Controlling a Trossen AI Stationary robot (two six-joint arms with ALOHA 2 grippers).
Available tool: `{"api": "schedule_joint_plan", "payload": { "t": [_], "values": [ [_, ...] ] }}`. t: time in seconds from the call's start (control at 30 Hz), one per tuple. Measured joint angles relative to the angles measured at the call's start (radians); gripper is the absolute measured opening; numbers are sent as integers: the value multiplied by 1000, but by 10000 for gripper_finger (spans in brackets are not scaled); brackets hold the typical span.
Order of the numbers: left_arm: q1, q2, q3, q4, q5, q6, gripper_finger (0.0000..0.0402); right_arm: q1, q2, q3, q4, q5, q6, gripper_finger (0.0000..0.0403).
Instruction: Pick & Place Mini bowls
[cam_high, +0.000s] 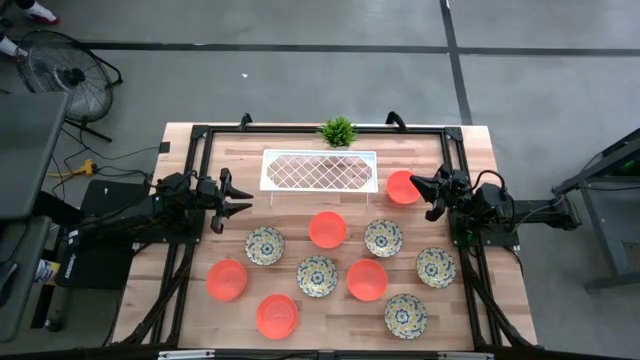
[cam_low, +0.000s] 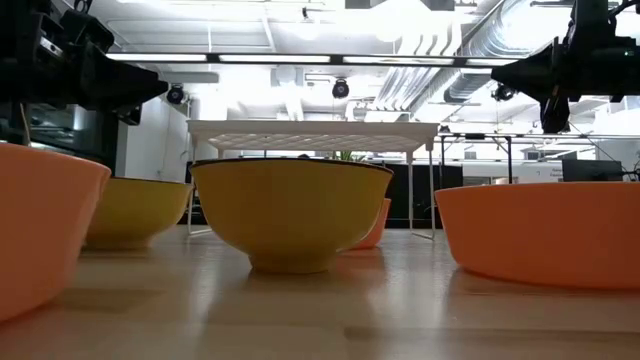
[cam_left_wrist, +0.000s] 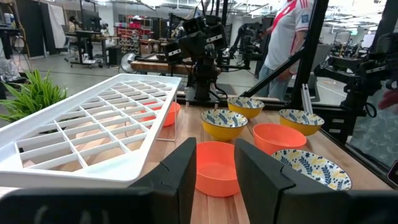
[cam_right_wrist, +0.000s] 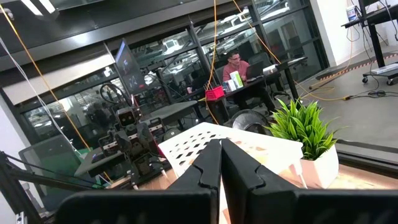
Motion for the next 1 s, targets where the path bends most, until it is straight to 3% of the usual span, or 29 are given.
{"api": "schedule_joint_plan", "payload": {
  "t": [0.67, 0.9, 1.0],
  "values": [
    [0, 0, 0, 0, -4, 0, 106, 0, 0, 2, -10, 36, -37, 0],
    [0, 0, 0, 0, -4, 0, 106, 0, 13, 191, -429, -58, -51, 0],
    [0, 0, 0, 0, -4, 0, 106, 0, 78, 312, -640, -53, 32, 0]
  ]
}}
